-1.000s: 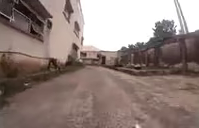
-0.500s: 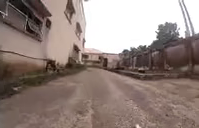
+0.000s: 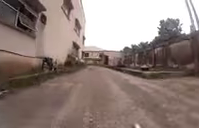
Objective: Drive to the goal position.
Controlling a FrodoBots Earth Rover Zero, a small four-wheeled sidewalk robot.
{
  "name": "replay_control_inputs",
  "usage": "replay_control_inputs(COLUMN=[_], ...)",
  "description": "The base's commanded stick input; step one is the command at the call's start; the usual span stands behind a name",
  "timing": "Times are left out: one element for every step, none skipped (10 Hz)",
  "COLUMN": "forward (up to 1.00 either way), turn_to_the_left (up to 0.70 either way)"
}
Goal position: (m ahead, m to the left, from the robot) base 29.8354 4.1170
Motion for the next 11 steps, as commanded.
replay_control_inputs(forward=[1.00, 1.00, 1.00, 1.00, 1.00, 1.00, 1.00, 1.00, 1.00, 1.00, 1.00], turn_to_the_left=[0.00, 0.00, 0.00, 0.00, 0.00, 0.00, 0.00, 0.00, 0.00, 0.00, 0.00])
